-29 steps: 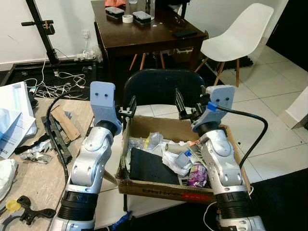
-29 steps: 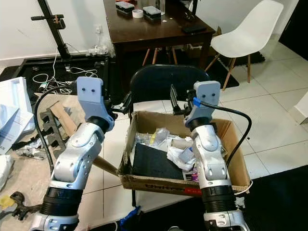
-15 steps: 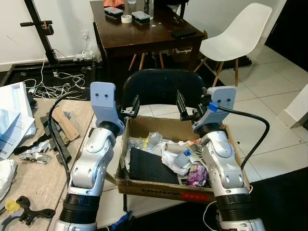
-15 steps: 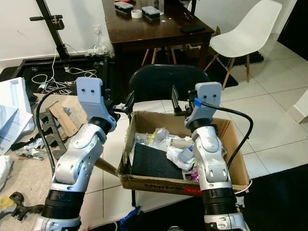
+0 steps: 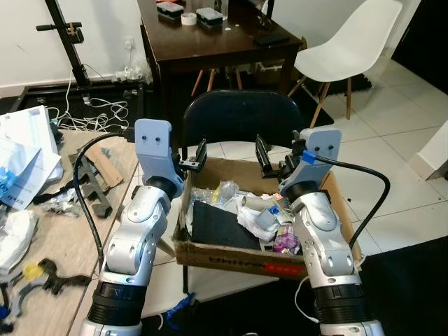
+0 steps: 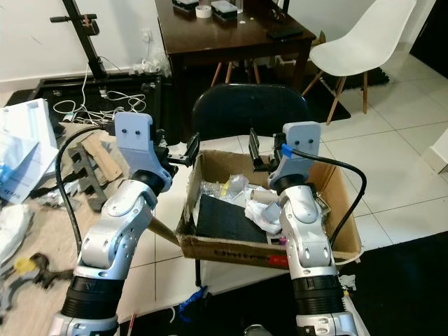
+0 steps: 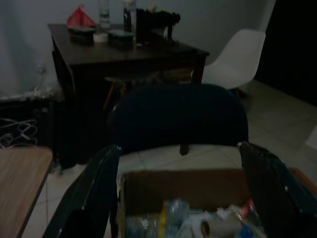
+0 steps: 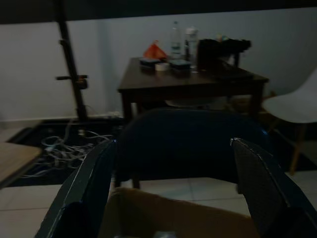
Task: Picking trash to rubbish bin
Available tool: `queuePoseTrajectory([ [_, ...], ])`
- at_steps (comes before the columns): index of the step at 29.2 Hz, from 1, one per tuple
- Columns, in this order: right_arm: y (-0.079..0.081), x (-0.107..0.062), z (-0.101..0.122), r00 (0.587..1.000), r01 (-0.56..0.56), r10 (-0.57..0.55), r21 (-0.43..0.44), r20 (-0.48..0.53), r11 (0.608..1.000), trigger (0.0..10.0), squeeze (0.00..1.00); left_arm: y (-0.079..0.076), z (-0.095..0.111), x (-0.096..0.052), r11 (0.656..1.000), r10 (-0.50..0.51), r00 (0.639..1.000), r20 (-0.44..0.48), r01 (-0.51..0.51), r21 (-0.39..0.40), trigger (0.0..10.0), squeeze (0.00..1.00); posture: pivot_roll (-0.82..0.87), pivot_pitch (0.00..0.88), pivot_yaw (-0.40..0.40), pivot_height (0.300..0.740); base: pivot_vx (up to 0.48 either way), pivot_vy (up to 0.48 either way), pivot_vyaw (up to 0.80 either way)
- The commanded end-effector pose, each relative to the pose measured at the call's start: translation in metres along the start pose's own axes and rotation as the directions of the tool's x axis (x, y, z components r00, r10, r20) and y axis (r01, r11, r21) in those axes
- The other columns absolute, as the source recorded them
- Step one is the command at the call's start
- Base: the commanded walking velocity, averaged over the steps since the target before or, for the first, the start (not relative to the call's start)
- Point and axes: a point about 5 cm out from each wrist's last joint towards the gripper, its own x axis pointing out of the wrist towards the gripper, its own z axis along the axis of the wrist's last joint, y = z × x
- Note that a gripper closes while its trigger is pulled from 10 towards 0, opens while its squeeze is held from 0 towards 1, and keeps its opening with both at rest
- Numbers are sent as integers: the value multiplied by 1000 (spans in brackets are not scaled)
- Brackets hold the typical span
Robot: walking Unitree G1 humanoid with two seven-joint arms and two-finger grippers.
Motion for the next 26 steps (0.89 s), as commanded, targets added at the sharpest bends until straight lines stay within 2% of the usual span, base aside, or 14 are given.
queuePoseTrajectory([
  [1,1,-2,-1,1000,-5,5,10,-10,1000,10000,0,-1,-4,-2,1000,-2,1000,-18,2,-14,10000,0,17,131,10,740,-382,0,0],
  [8,2,-3,-2,1000,-3,3,13,-16,1000,10000,0,-1,-3,-3,1000,-8,1000,-22,8,-9,10000,0,19,132,11,740,-374,0,0],
  [26,2,-5,-5,1000,5,-4,25,-26,1000,10000,0,-7,-6,-3,996,-62,996,-58,65,54,10000,0,27,128,20,740,0,0,0],
])
